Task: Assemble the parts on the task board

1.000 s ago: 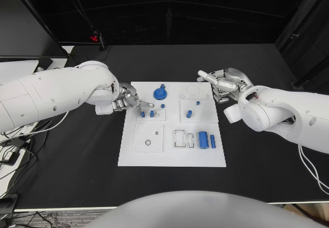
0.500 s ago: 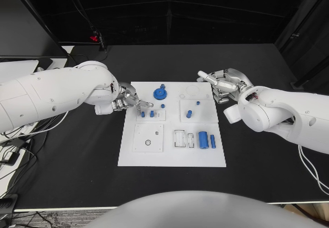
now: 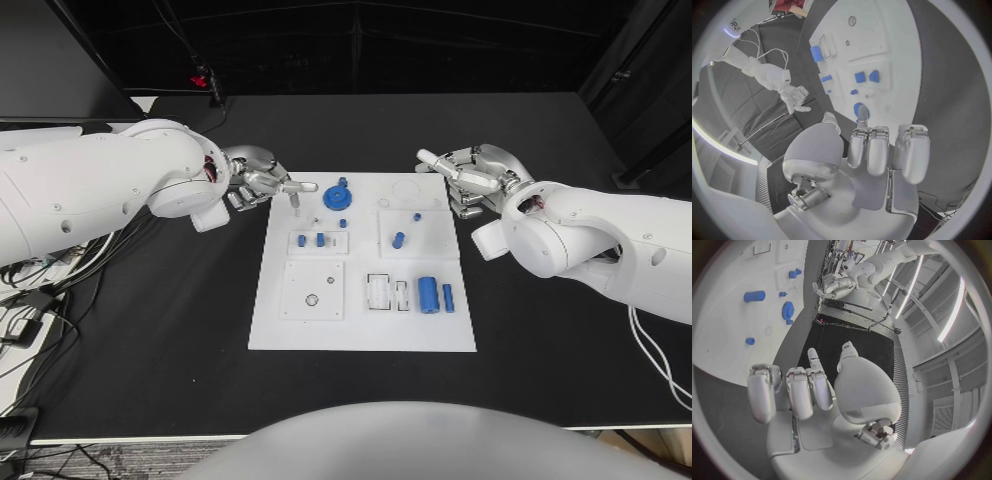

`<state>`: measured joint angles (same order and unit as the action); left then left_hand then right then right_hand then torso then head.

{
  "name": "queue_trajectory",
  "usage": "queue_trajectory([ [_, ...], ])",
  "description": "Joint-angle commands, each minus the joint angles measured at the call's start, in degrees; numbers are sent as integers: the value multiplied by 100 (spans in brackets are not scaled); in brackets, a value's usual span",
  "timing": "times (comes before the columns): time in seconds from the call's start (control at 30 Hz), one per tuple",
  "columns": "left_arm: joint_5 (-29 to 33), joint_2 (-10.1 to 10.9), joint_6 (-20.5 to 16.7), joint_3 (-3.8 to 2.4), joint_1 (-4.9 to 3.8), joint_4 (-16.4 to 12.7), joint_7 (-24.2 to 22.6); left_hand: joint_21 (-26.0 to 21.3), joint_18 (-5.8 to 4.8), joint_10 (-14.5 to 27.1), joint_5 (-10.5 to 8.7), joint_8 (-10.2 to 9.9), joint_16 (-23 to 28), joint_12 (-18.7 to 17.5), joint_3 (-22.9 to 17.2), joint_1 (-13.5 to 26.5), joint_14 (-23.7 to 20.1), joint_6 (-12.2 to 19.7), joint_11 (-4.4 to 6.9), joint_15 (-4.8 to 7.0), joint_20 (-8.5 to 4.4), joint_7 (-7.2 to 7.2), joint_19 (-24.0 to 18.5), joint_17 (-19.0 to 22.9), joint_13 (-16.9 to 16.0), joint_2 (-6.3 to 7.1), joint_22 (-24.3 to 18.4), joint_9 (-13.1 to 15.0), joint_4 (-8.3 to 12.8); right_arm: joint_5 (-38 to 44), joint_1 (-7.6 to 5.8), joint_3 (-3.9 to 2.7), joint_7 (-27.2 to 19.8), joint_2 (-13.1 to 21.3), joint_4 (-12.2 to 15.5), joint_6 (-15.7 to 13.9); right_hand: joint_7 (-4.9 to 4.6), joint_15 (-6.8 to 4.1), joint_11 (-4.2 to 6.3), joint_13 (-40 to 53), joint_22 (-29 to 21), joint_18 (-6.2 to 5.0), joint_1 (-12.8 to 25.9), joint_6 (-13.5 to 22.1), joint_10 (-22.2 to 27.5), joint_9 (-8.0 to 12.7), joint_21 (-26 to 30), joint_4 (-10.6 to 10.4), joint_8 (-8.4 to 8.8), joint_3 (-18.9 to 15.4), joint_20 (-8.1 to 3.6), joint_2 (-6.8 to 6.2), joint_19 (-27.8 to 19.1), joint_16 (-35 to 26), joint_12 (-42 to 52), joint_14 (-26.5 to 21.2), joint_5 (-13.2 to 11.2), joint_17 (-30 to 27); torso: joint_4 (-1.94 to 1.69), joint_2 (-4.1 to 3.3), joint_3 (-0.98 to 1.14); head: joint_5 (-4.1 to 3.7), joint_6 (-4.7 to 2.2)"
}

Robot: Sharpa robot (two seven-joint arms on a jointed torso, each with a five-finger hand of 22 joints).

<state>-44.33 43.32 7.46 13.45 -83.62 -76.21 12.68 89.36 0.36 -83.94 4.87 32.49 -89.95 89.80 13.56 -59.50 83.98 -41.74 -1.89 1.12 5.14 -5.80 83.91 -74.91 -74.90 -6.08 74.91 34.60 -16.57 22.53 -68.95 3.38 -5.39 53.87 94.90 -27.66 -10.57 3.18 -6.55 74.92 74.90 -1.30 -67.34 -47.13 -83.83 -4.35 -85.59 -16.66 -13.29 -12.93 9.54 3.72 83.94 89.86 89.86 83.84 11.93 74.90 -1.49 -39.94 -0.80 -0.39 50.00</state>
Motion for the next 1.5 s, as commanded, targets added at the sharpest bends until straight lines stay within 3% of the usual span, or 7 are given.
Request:
queue_trajectory([
  [0.03, 645, 63, -1013, 0, -25, -81, -1493, -208, 59, -381, 89, -62, -5, -196, 76, -224, 602, 271, -97, -85, 86, -92, 306, -1509, -1279, 4, 1379, -148, -2, 7, -7, -3, -57, 7, 4, 21, 8, -10, 18, 1508, 1310, -21, -4, 36, -617, 6, 19, 4, -24, -42, -20, 52, 212, 14, 14, 616, 37, 1510, 10, -3, -7, 2, 0],
  [0.2, 827, 94, -1503, 1, -14, -114, -2353, -340, 98, 3031, 276, 7, -5, -3417, 205, -625, 602, 475, -227, -208, 197, -207, 159, -1509, 1688, 46, 1328, -409, -2, 7, -6, -3, -67, 21, 5, 20, 5, -9, 16, 1508, 1309, -22, -13, 36, -617, 6, 22, 7, -33, -46, -19, 58, 209, 14, 14, 616, 42, 1510, 2, -7, -5, 4, 0],
  [0.37, 879, 55, -1900, 1, 60, -90, -3046, -105, 21, 3910, 542, 100, -5, -4736, 251, -1058, 602, 473, -360, -327, 307, -298, 415, -1509, 2941, 157, 1433, -619, 9, 7, -2, -3, -78, 27, 2, 22, 5, -9, 16, 1508, 1309, -22, -13, 36, -617, 6, 22, 7, -33, -46, -19, 58, 209, 14, 14, 616, 42, 1510, 3, -5, -4, 19, 0],
  [0.5, 850, -7, -2125, 2, 134, -25, -3349, 64, -36, 4103, 892, -26, -5, -5287, 142, -1589, 602, 528, -431, -382, 357, -369, 609, -1509, 3662, 408, 1509, -851, 20, 7, 0, -3, -84, 30, 5, 26, 5, -9, 16, 1508, 1309, -22, -13, 36, -617, 6, 22, 7, -33, -46, -19, 58, 209, 14, 14, 616, 42, 1510, 4, -5, -2, 20, 0],
  [0.67, 274, -120, -2362, 2, 213, 120, -3557, 64, -36, 3968, 976, -353, -5, -5745, -57, -2174, 602, 401, -465, -397, 380, -405, 609, -1509, 4540, 624, 1509, -1302, 22, 7, 3, -3, -94, 36, 13, 29, 5, -8, 15, 1508, 1309, -21, -16, 36, -617, 7, 21, 8, -36, -47, -19, 59, 210, 14, 14, 616, 43, 1510, 8, -7, -7, 25, 0],
  [0.97, -1682, -349, -2706, 2, 385, 369, -3909, 64, -36, 3316, 292, -1190, -5, -6563, -480, -3111, 602, -552, -391, -331, 286, -318, 609, -1509, 6069, 682, 1509, -2158, -41, 7, 8, -3, -251, 34, 16, -28, 5, -8, 15, 1508, 1306, -23, -18, 37, -617, 7, 27, 8, -38, -49, -19, 59, 204, 14, 14, 616, 44, 1510, 4, -9, -4, 40, 0],
  [1.5, -3880, -769, -2768, 2, 690, 663, -3902, 64, -36, 2781, -23, -1962, -5, -7264, -953, -3787, 602, -1206, -342, -263, 232, -201, 609, -1509, 7105, 730, 1509, -2711, 1, 7, 12, -3, -521, 5, 1, -92, 7, -8, 17, 1508, 1305, -24, -28, 30, -617, 6, 30, 9, -49, -54, -18, 60, 202, 14, 14, 616, 44, 1510, 8, -8, -7, 67, -4],
])
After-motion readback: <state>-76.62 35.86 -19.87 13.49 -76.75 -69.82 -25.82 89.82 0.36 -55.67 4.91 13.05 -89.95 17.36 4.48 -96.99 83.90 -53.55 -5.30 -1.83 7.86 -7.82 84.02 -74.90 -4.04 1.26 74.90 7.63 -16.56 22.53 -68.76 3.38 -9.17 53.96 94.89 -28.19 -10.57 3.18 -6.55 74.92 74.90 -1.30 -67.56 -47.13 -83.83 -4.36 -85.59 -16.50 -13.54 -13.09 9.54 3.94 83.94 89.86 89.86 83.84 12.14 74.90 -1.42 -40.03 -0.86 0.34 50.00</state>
